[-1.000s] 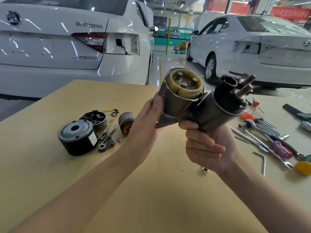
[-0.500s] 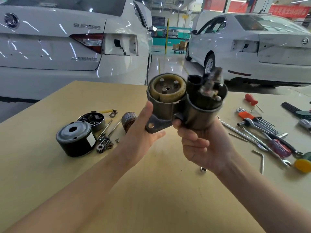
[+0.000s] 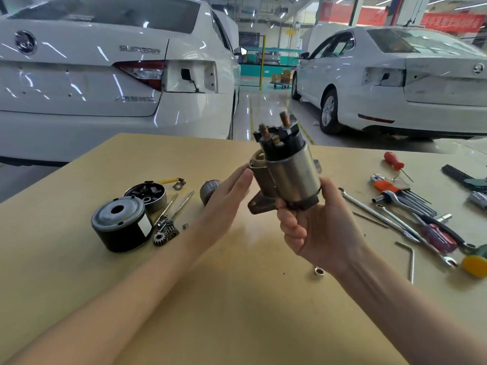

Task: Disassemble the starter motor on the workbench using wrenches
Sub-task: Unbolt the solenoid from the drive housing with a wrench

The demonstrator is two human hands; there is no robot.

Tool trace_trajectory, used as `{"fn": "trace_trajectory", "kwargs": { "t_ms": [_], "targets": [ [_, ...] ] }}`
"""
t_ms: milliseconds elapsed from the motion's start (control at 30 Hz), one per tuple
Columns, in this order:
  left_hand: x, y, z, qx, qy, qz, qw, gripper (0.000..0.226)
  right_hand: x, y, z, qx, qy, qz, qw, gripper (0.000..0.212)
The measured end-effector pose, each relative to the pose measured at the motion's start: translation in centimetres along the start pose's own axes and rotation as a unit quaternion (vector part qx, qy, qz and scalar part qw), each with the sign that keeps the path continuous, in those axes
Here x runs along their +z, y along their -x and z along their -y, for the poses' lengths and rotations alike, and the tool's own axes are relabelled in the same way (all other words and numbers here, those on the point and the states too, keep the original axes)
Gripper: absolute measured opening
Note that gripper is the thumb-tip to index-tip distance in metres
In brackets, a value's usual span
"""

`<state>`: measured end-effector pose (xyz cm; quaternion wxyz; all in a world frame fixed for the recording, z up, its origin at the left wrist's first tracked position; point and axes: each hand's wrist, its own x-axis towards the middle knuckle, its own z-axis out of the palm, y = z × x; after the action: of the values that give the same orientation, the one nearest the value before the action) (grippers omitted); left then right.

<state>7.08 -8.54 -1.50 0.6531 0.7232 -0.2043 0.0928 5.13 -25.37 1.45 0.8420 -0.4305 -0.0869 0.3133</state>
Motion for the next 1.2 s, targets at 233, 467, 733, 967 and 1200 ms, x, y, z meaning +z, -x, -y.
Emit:
{"fn": "trace_trajectory", "kwargs": {
  "t_ms": [233, 467, 733, 967, 1200],
  "targets": [
    [-1.3, 0.2, 2.2, -0.039, -0.711, -0.016, 0.702, 0.032, -1.0, -0.2, -0.1, -0.025, 0.039, -0.011, 0.999, 0.056],
    [-2.3, 0.8, 1.1, -0.125, -0.808, -0.067, 0.572, 0.022, -0.6, -0.2, -0.1, -0.047, 0.047, -0.005, 0.998, 0.059],
    [-3.9, 1.7, -0.2, -0.182, -0.772, -0.075, 0.605, 0.026, -0.4, -0.5, -0.6, -0.098, 0.145, -0.008, 0.985, 0.065],
    [-3.8, 1.2, -2.3, 0.090, -0.318, -0.096, 0.939, 0.057, -1.4, -0.6, -1.1, -0.112, 0.168, -0.001, 0.979, 0.069],
    [-3.0, 1.1, -3.7, -0.123, 0.283, 0.053, 0.950, 0.071, -0.6, 0.3, -0.7, -0.234, 0.307, -0.057, 0.921, 0.032]
  ]
}}
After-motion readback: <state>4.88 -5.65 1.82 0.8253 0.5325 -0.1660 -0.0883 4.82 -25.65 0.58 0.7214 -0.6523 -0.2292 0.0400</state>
